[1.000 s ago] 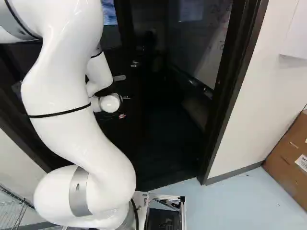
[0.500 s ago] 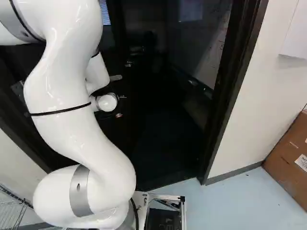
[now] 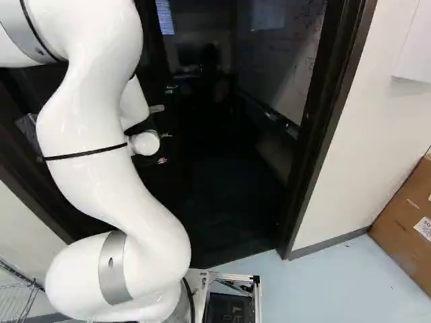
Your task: Open the door and move inside
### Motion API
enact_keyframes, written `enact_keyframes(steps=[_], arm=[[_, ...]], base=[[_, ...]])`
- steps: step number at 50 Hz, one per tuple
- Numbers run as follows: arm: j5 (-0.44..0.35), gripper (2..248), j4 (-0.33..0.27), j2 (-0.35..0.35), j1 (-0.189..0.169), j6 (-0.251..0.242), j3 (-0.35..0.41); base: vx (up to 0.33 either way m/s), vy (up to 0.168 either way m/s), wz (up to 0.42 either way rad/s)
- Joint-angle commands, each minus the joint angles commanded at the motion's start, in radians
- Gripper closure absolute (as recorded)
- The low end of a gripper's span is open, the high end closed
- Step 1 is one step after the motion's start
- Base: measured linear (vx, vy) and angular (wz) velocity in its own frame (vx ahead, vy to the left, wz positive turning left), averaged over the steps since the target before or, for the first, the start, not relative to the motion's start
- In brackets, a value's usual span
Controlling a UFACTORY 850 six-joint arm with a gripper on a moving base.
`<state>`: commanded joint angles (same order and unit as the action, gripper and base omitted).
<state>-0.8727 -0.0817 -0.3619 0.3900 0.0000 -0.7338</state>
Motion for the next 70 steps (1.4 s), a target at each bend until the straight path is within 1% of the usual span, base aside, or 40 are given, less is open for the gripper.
enact_keyframes(steps=[44, 70], arm=[[0.000, 3, 0.000, -0.078, 0.076, 0.000, -0.099], [0.000, 3, -0.016, -0.123, 0.115, 0.000, -0.158]], base=[[0.000, 0.000, 0.000], [0.000, 0.000, 0.000]])
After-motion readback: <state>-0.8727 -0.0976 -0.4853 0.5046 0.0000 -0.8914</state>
